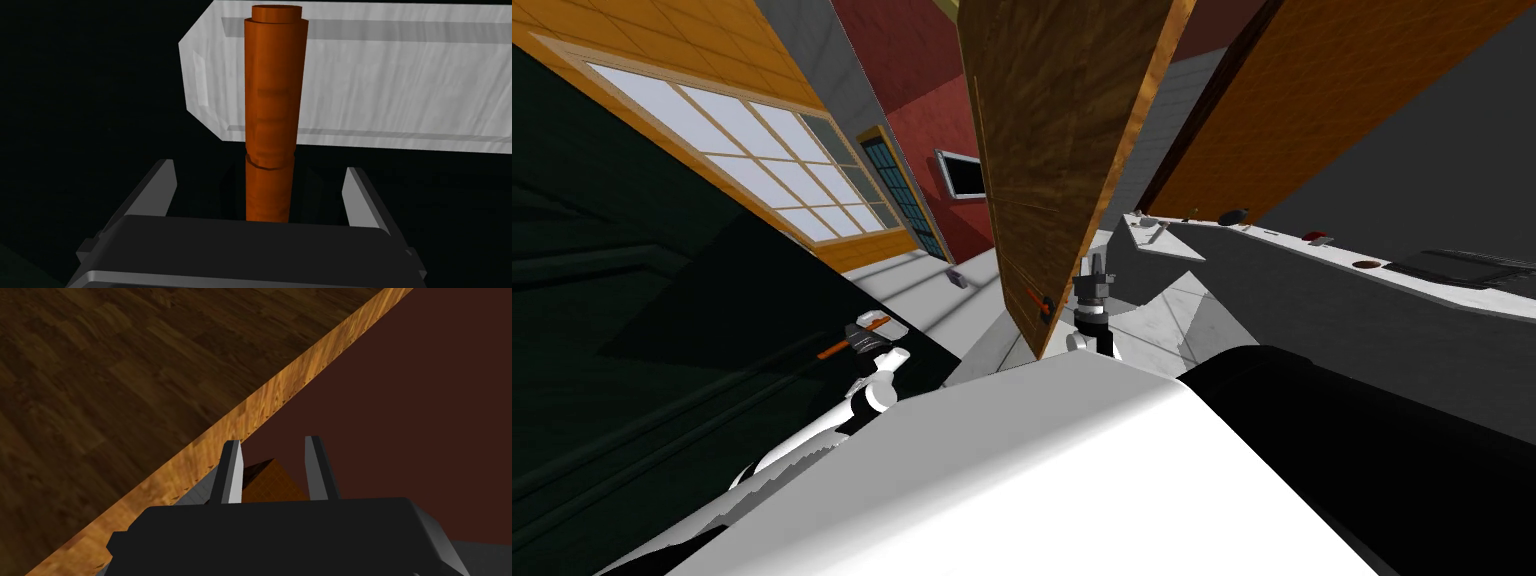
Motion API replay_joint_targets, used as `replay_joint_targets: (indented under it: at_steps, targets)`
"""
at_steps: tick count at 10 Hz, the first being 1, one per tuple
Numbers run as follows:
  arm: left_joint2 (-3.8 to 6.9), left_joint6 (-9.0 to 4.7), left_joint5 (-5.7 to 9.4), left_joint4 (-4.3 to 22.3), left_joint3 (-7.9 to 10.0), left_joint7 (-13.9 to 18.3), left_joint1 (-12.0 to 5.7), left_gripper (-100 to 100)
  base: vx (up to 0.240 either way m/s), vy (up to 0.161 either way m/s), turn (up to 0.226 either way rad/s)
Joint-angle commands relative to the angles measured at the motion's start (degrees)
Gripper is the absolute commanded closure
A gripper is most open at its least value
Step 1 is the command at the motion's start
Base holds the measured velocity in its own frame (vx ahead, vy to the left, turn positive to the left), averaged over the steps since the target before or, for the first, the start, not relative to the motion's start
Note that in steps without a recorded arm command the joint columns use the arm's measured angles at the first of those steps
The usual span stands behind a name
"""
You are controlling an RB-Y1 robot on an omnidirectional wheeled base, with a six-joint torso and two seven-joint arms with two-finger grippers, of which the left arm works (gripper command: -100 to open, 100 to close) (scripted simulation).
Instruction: Pull the door open
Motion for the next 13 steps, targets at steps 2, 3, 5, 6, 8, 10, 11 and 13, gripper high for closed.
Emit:
replay_joint_targets:
  at_steps: [2, 3, 5, 6, 8, 10, 11, 13]
  targets:
    - [1.21, -1.31, 0.14, 3.2, 0.35, 0.0, -1.04, -100, 0.012, 0.062, -0.041]
    - [1.27, -1.25, 0.1, 3.2, 0.25, 0.0, -1.1, -100, -0.001, 0.011, 0.009]
    - [1.27, -1.25, 0.1, 3.2, 0.25, 0.0, -1.1, 100, 0.0, -0.003, 0.0]
    - [1.27, -1.25, 0.1, 3.2, 0.25, 0.0, -1.1, 100, 0.0, 0.0, 0.0]
    - [1.27, -1.25, 0.1, 3.2, 0.25, 0.0, -1.1, 100, 0.0, 0.0, 0.0]
    - [1.12, -0.95, -0.29, 3.0, -0.8, 0.9, -1.09, 100, -0.056, -0.021, -0.015]
    - [1.08, -0.88, -0.41, 2.9, -1.14, 1.1, -1.11, 100, -0.172, -0.043, -0.045]
    - [0.87, -0.51, -1.05, 2.5, -2.81, 2.4, -1.16, 100, -0.219, -0.034, -0.061]
